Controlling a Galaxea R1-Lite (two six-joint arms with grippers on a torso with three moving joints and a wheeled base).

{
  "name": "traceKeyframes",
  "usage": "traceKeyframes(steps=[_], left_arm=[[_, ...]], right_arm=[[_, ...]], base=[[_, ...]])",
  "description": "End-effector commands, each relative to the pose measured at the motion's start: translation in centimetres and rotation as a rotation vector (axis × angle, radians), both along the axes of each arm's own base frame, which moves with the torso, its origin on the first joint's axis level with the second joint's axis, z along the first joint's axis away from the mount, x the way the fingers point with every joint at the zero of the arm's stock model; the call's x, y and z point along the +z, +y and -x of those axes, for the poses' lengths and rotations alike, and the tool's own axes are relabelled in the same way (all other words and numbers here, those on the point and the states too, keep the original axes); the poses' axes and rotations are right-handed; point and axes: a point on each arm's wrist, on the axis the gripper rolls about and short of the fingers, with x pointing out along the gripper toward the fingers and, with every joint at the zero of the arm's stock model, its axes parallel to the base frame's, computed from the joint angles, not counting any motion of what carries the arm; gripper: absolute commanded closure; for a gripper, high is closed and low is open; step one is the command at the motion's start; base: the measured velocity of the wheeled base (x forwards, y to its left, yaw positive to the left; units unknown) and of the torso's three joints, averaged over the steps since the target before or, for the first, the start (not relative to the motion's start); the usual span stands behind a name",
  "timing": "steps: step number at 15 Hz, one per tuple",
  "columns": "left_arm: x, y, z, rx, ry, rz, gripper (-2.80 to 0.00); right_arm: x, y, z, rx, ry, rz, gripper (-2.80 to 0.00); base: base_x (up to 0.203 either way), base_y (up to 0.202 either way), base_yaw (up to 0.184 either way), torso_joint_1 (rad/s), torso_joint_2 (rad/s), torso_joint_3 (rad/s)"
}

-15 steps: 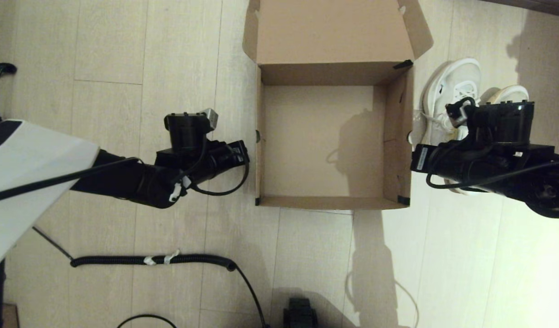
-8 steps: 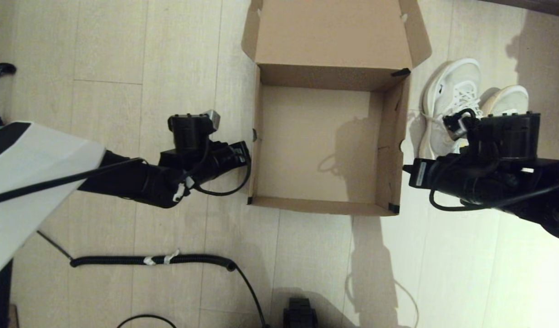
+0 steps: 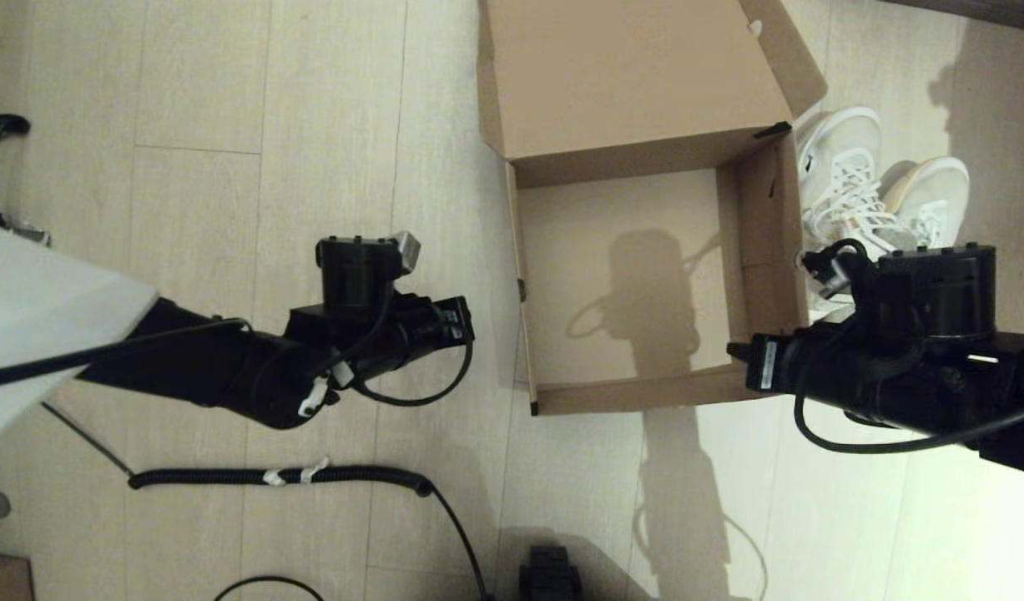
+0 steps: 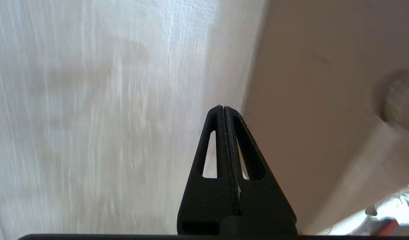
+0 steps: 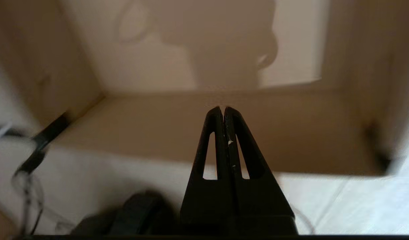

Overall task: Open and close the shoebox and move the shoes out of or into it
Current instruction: Put the shoes into the shoe box

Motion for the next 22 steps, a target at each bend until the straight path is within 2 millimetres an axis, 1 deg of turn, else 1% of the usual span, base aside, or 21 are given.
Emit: traceKeyframes(steps=[1,2,4,7,9,11,13,17,19,20,21,22], left_arm=[[0.9,1.3,1.5,0.016,-0.008,0.006,0.0],[1.1,1.8,1.7,0.027,-0.009,0.006,0.0],[2.1,3.0,2.1,0.052,-0.03,0.014,0.0],[4.9,4.7,3.3,0.077,-0.102,0.032,0.0],[6.6,5.3,4.3,0.082,-0.144,0.049,0.0],[7.9,5.8,5.5,0.081,-0.157,0.055,0.0],[8.6,6.0,6.1,0.08,-0.172,0.062,0.0],[8.9,6.2,6.4,0.08,-0.18,0.065,0.0],[9.0,6.2,6.4,0.08,-0.183,0.067,0.0],[9.0,6.2,6.5,0.08,-0.182,0.066,0.0],[9.0,6.3,6.6,0.081,-0.184,0.067,0.0],[9.0,6.5,6.6,0.089,-0.183,0.066,0.0]], right_arm=[[0.6,0.1,1.3,0.017,-0.023,-0.011,0.0],[0.2,0.2,1.1,0.016,-0.007,-0.004,0.0],[-1.5,0.5,0.1,0.005,0.05,0.023,0.0],[-4.6,1.7,-1.3,0.003,0.143,0.075,0.0],[-6.0,2.9,-1.9,0.032,0.183,0.096,0.0],[-6.7,4.1,-1.8,0.059,0.201,0.113,0.0],[-7.4,5.1,-1.3,0.086,0.219,0.131,0.0],[-8.0,7.9,0.6,0.151,0.224,0.172,0.0],[-8.2,8.5,1.2,0.164,0.227,0.186,0.0],[-8.1,8.4,1.3,0.147,0.22,0.192,0.0],[-7.4,8.2,1.2,0.125,0.194,0.185,0.0],[-5.8,7.7,1.6,0.11,0.145,0.158,0.0]], base=[[0.0,0.0,0.0,0.0,0.0,0.0],[0.0,0.0,0.0,0.0,0.0,0.0],[0.0,0.0,0.0,0.0,0.0,0.0],[0.0,0.0,0.0,0.0,0.0,0.0],[0.0,0.0,0.0,0.0,0.0,0.0],[0.0,0.0,0.0,0.0,0.0,0.0],[0.0,0.0,0.0,0.0,0.0,0.0],[0.0,0.0,0.0,0.0,0.0,0.0],[0.0,0.0,0.0,0.0,0.0,0.0],[0.0,0.0,0.0,0.0,0.0,0.0],[0.0,0.0,0.0,0.0,0.0,0.0],[0.0,0.0,0.0,0.0,0.0,0.0]])
